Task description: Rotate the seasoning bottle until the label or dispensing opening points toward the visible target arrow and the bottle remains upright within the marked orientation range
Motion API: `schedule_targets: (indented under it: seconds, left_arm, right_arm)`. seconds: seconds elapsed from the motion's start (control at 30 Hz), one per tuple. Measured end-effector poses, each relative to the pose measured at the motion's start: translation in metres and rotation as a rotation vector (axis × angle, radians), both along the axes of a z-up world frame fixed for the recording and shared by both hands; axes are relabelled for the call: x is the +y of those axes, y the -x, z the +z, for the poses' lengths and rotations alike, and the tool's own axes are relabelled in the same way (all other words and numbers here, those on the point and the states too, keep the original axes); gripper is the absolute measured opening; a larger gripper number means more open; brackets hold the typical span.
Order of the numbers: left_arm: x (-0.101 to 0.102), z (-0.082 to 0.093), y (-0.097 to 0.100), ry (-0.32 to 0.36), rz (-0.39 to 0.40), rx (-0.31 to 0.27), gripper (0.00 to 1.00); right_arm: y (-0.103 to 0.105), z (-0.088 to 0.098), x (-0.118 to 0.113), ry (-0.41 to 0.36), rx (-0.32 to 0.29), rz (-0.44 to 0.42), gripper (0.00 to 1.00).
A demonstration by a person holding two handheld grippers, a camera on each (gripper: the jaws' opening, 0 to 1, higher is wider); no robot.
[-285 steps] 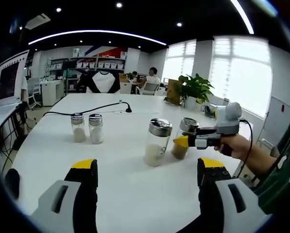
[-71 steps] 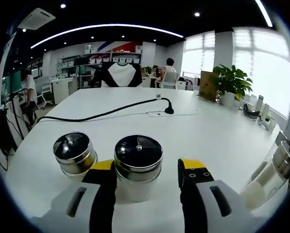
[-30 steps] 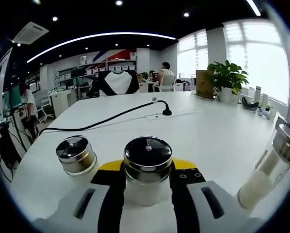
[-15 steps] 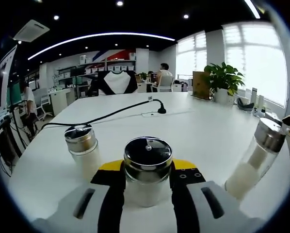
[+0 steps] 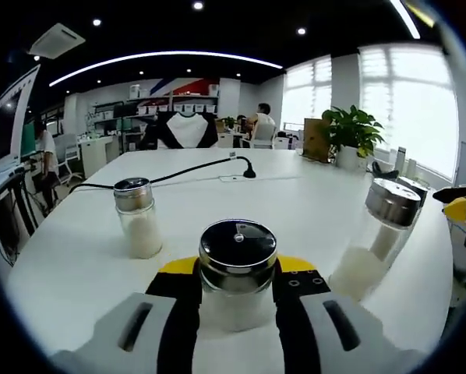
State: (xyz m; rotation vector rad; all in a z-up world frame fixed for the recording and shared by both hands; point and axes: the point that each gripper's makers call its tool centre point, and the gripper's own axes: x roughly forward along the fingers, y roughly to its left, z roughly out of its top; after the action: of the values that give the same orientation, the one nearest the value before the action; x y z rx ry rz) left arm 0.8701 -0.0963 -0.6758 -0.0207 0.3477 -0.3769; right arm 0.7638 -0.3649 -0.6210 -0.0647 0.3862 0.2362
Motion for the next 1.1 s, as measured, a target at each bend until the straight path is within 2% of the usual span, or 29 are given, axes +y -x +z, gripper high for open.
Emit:
schedule_targets:
  seconds: [0.3, 0.4, 0.5, 0.73, 0.83, 1.1]
  left_arm:
    - [-0.006, 0.0, 0.02, 0.042, 0.018, 0.003, 0.37]
    - [-0.007, 0.0, 0.025, 0.015, 0.012, -0.016, 0.37]
    - [-0.009, 0.0, 0.028, 0.021, 0.011, -0.011, 0.37]
    - [-0.013, 0.0, 0.031, 0.003, 0.002, -0.045, 0.37]
    - [-0.012, 0.0, 0.031, 0.004, 0.002, -0.045, 0.37]
    - [-0.012, 0.0, 0.032, 0.009, 0.006, -0.054, 0.37]
  right_arm:
    - [0.002, -0.005, 0.005, -0.022, 0.02, 0.008, 0.62]
    - [0.003, -0.008, 0.008, -0.034, 0.029, 0.016, 0.64]
    - [0.003, -0.011, 0.012, -0.041, 0.04, 0.024, 0.65]
    - [0.003, -0.01, 0.02, -0.054, 0.041, 0.04, 0.65]
    - [0.003, -0.004, 0.025, -0.071, 0.01, 0.057, 0.69]
    - [0.002, -0.005, 0.031, -0.073, 0.022, 0.077, 0.73]
